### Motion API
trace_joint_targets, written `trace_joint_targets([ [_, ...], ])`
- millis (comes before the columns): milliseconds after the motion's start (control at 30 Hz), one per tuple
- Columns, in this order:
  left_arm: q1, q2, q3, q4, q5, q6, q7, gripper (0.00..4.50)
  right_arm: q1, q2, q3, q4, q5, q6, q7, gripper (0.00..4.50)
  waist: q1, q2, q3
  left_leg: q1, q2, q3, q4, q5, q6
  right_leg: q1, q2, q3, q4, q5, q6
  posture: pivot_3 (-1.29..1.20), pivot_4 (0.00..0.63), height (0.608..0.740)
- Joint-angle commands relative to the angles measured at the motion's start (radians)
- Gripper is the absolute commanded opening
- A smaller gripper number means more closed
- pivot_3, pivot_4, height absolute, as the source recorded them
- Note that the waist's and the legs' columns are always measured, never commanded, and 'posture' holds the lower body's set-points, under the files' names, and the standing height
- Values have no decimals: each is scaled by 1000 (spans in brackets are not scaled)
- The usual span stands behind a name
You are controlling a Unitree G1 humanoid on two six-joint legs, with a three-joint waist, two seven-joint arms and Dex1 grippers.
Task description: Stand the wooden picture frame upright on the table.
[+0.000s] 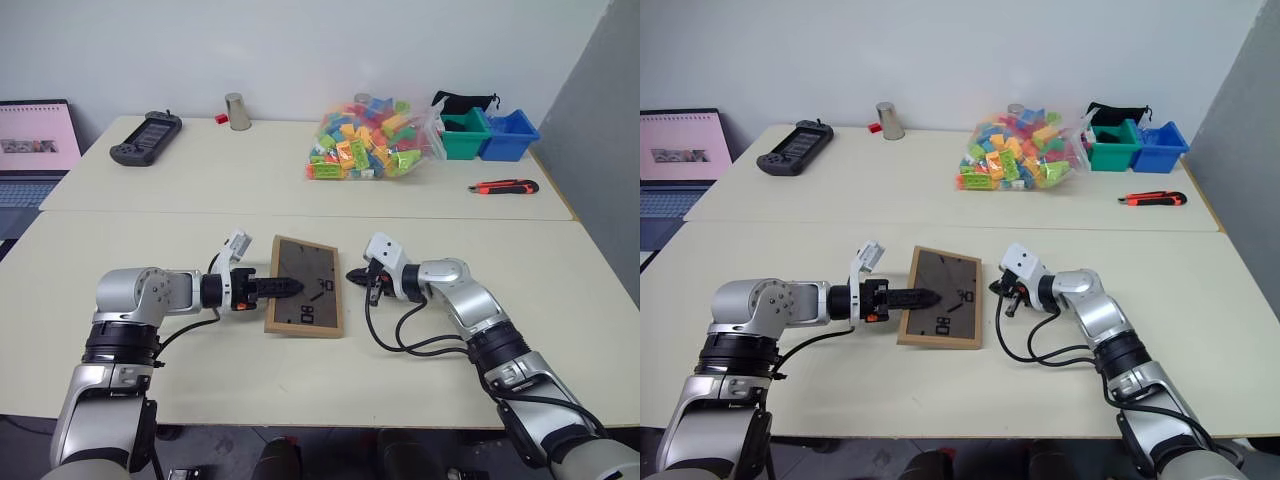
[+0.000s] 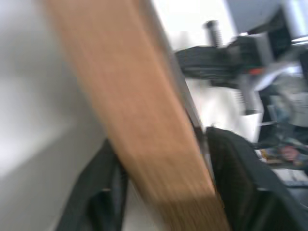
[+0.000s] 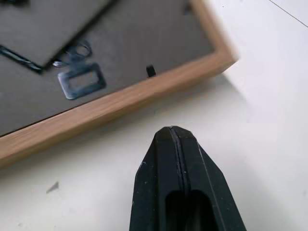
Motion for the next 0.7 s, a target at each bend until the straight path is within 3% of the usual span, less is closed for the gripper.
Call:
trace_joint_targets([
  [33, 6, 3, -8, -1, 19, -15, 8, 3391, -6, -5, -11, -45, 3, -14, 2, 0, 0, 0, 0, 0, 0, 0, 0, 0, 0, 0, 0, 0, 0, 0, 0, 0, 150, 740],
  [133, 2, 0, 7, -13, -3, 10, -1, 4094, -1, -6, -9, -52, 3, -11, 1, 0, 0, 0, 0, 0, 0, 0, 0, 0, 0, 0, 0, 0, 0, 0, 0, 0, 150, 740],
  [400, 13, 49, 88, -100, -129, 162, -44, 4094, -7, 0, -15, -53, 5, -13, -9, 0, -1, 0, 0, 0, 0, 0, 0, 0, 0, 0, 0, 0, 0, 0, 0, 0, 150, 740],
  [533, -13, 3, 201, -56, -175, 262, 29, 4094, -6, 0, -19, -54, 6, -15, -15, 0, -3, 0, 0, 0, 0, 0, 0, 0, 0, 0, 0, 0, -1, 0, 0, 0, 150, 740],
  [700, 32, -95, 279, -165, -221, 352, 125, 4094, 0, 5, -19, -64, 11, -8, -25, 0, -4, 0, 0, -1, 0, 0, 0, 0, 0, 0, 0, 0, -1, 0, 0, 0, 150, 740],
])
